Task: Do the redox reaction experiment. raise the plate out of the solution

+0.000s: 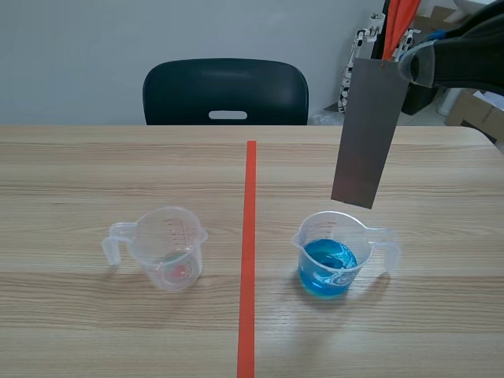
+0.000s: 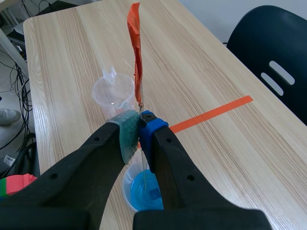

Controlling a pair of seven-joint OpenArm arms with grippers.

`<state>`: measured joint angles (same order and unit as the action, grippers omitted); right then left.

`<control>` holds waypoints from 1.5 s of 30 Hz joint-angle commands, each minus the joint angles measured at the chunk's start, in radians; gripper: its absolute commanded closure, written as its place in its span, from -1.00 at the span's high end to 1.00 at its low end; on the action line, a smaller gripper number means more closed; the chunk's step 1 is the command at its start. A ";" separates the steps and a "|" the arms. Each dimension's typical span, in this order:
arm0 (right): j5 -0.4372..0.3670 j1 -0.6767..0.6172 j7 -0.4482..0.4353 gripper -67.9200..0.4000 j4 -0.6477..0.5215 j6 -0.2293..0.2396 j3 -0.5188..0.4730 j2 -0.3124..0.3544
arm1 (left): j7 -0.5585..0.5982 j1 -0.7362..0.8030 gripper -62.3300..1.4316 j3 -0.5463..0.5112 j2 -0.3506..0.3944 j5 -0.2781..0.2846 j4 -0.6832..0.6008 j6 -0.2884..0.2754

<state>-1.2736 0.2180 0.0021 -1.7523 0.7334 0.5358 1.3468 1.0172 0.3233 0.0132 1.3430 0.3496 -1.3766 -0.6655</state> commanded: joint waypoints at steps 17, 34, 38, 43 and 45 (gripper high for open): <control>-0.014 0.018 -0.015 -0.97 -0.003 0.000 -0.021 0.013 | -0.382 -0.454 -0.91 0.412 -0.249 0.110 -0.089 -0.003; -0.014 0.037 -0.007 -0.97 -0.003 0.000 -0.021 0.013 | -0.678 -0.871 -0.91 0.822 -0.537 0.100 0.023 -0.004; -0.014 0.037 -0.007 -0.97 -0.003 0.000 -0.021 0.013 | -0.678 -0.917 -0.91 0.873 -0.589 0.099 0.081 -0.031; -0.014 0.037 -0.005 -0.97 -0.003 0.000 -0.021 0.013 | -0.679 -0.962 -0.91 0.927 -0.637 0.100 0.126 -0.031; -0.014 0.037 -0.004 -0.97 -0.003 0.000 -0.021 0.013 | -0.687 -0.974 -0.91 0.942 -0.655 0.100 0.145 -0.031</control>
<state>-1.2724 0.2348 0.0097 -1.7523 0.7334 0.5358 1.3468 0.3218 -0.6376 0.9577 0.6914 0.4385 -1.2236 -0.6933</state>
